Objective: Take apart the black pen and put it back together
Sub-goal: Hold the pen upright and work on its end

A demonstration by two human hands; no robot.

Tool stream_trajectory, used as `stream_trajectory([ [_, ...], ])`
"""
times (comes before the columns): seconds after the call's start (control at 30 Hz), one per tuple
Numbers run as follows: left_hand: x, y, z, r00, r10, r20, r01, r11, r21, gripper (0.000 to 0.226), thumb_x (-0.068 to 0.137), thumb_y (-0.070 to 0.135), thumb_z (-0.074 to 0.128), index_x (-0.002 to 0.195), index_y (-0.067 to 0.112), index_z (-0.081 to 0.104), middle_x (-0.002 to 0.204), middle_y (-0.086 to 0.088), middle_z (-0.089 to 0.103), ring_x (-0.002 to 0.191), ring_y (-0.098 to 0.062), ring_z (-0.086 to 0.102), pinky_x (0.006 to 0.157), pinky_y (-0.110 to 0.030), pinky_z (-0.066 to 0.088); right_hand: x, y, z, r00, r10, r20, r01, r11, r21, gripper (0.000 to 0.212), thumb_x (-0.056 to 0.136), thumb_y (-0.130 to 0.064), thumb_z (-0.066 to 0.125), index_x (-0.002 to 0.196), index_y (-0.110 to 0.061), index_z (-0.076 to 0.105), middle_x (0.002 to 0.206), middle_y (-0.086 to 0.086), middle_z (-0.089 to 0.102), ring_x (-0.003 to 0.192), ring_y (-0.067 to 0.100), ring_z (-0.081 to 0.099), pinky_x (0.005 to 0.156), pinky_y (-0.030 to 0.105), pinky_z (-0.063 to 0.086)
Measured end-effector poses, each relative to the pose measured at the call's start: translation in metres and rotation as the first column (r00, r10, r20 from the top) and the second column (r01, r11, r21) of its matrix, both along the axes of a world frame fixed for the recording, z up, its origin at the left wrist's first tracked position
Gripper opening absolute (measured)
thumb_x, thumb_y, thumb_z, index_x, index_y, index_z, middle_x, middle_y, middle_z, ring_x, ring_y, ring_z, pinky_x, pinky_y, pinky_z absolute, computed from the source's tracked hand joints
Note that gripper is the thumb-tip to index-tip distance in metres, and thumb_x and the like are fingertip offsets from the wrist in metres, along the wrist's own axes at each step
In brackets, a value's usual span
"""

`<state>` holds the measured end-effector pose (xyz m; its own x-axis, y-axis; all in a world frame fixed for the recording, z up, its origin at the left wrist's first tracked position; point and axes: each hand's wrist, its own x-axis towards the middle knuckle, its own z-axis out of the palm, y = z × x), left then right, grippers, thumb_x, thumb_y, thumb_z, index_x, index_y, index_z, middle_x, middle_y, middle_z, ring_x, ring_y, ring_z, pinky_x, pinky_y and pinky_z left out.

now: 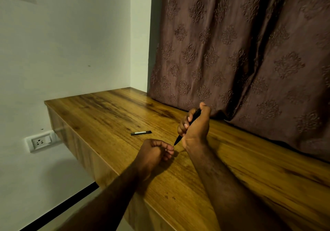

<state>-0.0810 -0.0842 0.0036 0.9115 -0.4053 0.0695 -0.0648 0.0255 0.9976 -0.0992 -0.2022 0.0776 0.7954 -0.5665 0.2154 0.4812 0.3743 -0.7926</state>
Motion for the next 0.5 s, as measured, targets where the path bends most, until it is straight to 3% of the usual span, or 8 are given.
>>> stream_trajectory([
  [0.2, 0.002, 0.0, -0.002, 1.0, -0.01, -0.011, 0.01, 1.0, -0.007, 0.035, 0.078, -0.008, 0.042, 0.075, 0.006, 0.075, 0.075, -0.012, 0.076, 0.063, -0.013, 0.068, 0.053, -0.018, 0.049, 0.002, 0.007, -0.006, 1.0, -0.005, -0.019, 0.004, 0.999, -0.037, 0.055, 0.089, -0.052, 0.039, 0.046, -0.018, 0.037, 0.038, -0.001, 0.028, 0.034, 0.014, 0.019, 0.041, 0.019, 0.016],
  [0.3, 0.004, 0.0, -0.005, 0.999, -0.02, -0.05, 0.018, 0.999, -0.034, 0.037, 0.075, -0.007, 0.041, 0.072, 0.007, 0.075, 0.078, -0.018, 0.075, 0.066, -0.018, 0.068, 0.056, -0.024, 0.051, 0.001, 0.01, -0.007, 0.999, -0.026, -0.026, 0.024, 0.998, -0.053, 0.056, 0.09, -0.054, 0.04, 0.048, -0.017, 0.037, 0.041, 0.0, 0.028, 0.035, 0.014, 0.02, 0.041, 0.02, 0.017],
  [0.43, 0.005, -0.001, -0.008, 0.992, -0.044, -0.121, 0.03, 0.992, -0.12, 0.034, 0.075, -0.005, 0.041, 0.073, 0.001, 0.074, 0.076, -0.021, 0.073, 0.063, -0.02, 0.067, 0.068, -0.035, 0.055, 0.001, 0.018, -0.011, 0.991, -0.135, -0.019, 0.133, 0.989, -0.068, 0.058, 0.095, -0.058, 0.039, 0.051, -0.019, 0.039, 0.046, -0.001, 0.032, 0.037, 0.012, 0.028, 0.04, 0.021, 0.019],
  [0.5, 0.005, 0.0, -0.006, 0.989, -0.064, -0.132, 0.042, 0.986, -0.16, 0.031, 0.075, -0.005, 0.042, 0.076, -0.003, 0.073, 0.074, -0.021, 0.072, 0.062, -0.021, 0.066, 0.066, -0.033, 0.055, 0.002, 0.022, -0.014, 0.975, -0.22, 0.01, 0.22, 0.972, -0.085, 0.054, 0.099, -0.053, 0.034, 0.058, -0.018, 0.042, 0.051, 0.002, 0.038, 0.042, 0.012, 0.035, 0.041, 0.023, 0.024],
])
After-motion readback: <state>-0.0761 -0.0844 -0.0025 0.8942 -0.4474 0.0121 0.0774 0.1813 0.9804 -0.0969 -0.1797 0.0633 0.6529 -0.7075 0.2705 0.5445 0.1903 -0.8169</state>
